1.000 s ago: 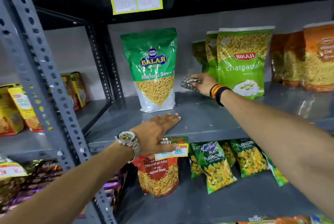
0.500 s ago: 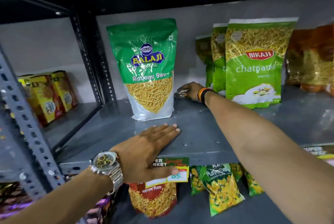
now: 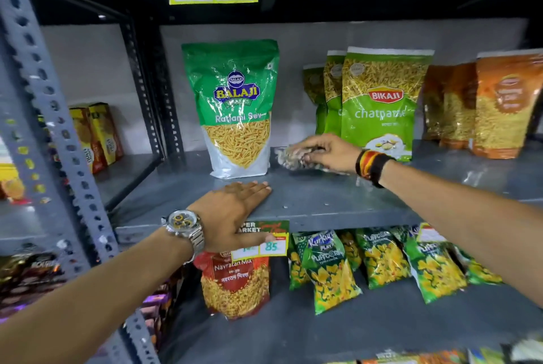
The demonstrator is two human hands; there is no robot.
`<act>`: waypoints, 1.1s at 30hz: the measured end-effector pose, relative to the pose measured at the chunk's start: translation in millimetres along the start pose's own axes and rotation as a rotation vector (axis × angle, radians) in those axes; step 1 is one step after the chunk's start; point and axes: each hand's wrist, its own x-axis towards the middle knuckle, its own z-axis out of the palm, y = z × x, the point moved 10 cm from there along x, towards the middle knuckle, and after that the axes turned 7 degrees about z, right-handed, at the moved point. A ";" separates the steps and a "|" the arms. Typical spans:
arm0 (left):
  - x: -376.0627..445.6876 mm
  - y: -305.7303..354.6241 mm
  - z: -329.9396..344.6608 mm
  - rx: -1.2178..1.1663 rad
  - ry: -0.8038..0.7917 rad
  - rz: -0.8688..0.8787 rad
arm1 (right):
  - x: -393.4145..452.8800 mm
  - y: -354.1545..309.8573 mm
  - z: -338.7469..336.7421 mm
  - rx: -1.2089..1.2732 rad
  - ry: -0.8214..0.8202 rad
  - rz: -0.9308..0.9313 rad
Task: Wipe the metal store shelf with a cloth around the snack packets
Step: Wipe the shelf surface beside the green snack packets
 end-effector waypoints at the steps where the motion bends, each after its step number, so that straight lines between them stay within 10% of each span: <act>1: -2.8 -3.9 -0.2 0.019 -0.005 -0.020 | 6.6 3.2 -9.9 0.021 0.067 0.022; 8: -10.9 -20.3 5.4 -0.023 0.015 -0.073 | 54.6 35.6 31.3 -0.196 0.035 0.171; 19: -11.5 -20.0 8.2 -0.020 0.007 -0.075 | -73.9 -28.5 45.5 -0.073 -0.193 -0.080; 27: -10.4 -25.3 12.8 -0.034 -0.003 -0.097 | -48.7 -3.0 26.2 -0.094 0.064 0.166; 33: -9.6 -26.5 16.1 -0.029 0.015 -0.073 | -117.6 -32.6 39.5 -0.052 -0.153 0.081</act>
